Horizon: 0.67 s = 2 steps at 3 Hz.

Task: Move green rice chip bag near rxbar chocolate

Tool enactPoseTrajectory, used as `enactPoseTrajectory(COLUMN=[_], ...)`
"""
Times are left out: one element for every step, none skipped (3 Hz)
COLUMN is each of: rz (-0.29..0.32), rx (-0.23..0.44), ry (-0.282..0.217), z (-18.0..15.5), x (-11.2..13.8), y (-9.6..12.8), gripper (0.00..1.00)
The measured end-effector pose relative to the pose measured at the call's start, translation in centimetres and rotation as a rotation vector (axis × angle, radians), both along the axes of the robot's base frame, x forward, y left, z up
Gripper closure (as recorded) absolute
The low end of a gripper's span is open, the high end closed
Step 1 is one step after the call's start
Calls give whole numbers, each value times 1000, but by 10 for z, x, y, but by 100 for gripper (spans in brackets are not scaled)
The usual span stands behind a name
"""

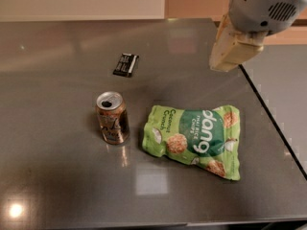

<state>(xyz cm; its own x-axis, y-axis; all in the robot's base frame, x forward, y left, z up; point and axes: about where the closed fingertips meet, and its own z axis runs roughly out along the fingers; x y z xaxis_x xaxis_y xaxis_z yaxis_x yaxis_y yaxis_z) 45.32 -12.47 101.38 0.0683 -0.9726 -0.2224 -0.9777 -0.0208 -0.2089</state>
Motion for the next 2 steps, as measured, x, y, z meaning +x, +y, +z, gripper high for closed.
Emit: enactPoseTrajectory(rz=[-30,-33], rx=[-2,12], ry=[21,-10], z=[-8,-4], x=[11,17], y=[-8,-5], gripper=[82,59])
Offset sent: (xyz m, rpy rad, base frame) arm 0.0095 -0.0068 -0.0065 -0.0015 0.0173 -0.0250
